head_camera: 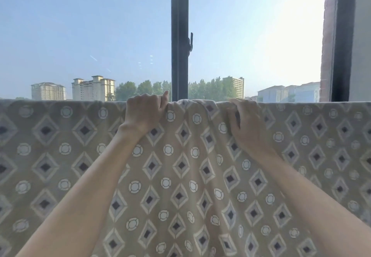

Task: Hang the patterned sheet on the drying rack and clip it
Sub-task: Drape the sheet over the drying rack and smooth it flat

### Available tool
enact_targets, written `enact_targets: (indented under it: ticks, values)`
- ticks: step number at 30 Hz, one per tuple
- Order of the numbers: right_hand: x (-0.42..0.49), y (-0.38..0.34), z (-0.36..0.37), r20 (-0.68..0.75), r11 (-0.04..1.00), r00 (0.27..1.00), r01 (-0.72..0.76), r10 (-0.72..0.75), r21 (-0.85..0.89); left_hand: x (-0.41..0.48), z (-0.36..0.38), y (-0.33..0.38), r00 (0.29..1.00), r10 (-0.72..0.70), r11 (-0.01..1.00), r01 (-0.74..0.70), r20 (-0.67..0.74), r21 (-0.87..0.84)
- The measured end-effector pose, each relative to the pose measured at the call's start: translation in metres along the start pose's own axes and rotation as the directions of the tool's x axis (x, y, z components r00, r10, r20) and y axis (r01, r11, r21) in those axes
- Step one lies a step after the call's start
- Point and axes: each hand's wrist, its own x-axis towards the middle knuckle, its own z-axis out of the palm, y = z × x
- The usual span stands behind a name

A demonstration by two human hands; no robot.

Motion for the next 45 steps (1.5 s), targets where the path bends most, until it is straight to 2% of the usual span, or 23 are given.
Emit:
enact_targets:
  ticks: [4,7,13,15,19,20,22,24,28,30,33,37,39,42,45]
  values:
    - [-0.011,0.02,0.004,0.01,0.983,0.999,-0.028,0.031,-0.182,0.0,-0.001,0.003,1.0,-0.015,1.0,0.016,-0.016,0.018]
    - [-0.01,0.02,-0.003,0.068,0.954,0.998,0.036,-0.016,-0.299,-0.001,-0.003,0.004,1.0,-0.019,1.0,0.019,-0.011,0.016]
    - [-0.001,0.008,-0.03,0.075,0.956,0.991,0.128,-0.112,-0.263,-0.006,-0.009,0.001,0.999,-0.031,0.999,0.032,0.014,-0.017]
    - [0.006,0.003,-0.036,0.066,0.954,0.994,0.105,-0.09,-0.282,-0.008,-0.013,0.002,1.0,-0.025,0.999,0.025,0.016,-0.027]
    - [0.026,0.009,-0.046,-0.01,0.86,0.997,0.056,-0.07,-0.508,-0.011,-0.021,0.001,1.0,-0.022,0.999,0.023,0.019,-0.039]
    - [0.032,0.011,-0.05,0.008,0.85,0.999,0.043,-0.046,-0.525,-0.011,-0.022,0.0,0.999,-0.022,0.999,0.023,0.024,-0.038]
    - [0.044,0.006,-0.057,0.055,0.871,0.998,0.027,0.0,-0.491,-0.011,-0.024,0.0,0.999,-0.015,0.999,0.017,0.035,-0.037]
    - [0.06,0.002,-0.054,0.075,0.894,0.992,-0.057,0.101,-0.445,-0.011,-0.023,0.004,0.999,-0.001,0.999,0.003,0.032,-0.036]
    - [0.08,0.002,-0.031,0.163,0.855,0.926,-0.234,0.342,-0.463,-0.01,-0.019,0.006,1.0,0.005,1.0,-0.005,0.013,-0.023]
    - [0.081,0.005,-0.027,0.261,0.89,0.882,-0.291,0.391,-0.35,-0.01,-0.019,0.001,1.0,-0.015,1.0,0.015,0.017,-0.019]
    - [0.076,0.006,-0.031,0.315,0.931,0.876,-0.332,0.365,-0.154,-0.013,-0.021,-0.003,0.998,-0.065,0.998,0.065,0.015,-0.021]
    - [0.06,0.003,-0.03,0.179,0.965,0.949,-0.25,0.26,-0.076,-0.014,-0.02,0.008,0.993,-0.116,0.991,0.118,0.023,-0.065]
    - [0.057,0.003,-0.029,0.139,0.97,0.961,-0.238,0.241,-0.041,-0.015,-0.017,0.026,0.999,-0.045,0.987,0.046,0.01,-0.156]
    - [0.058,0.008,-0.032,0.095,0.973,0.97,-0.229,0.225,0.029,-0.013,-0.011,0.073,0.989,0.144,0.957,-0.13,0.036,-0.261]
    - [0.058,0.016,-0.04,0.114,0.962,0.967,-0.243,0.229,0.128,-0.004,-0.005,0.124,0.975,0.211,0.953,-0.188,0.073,-0.238]
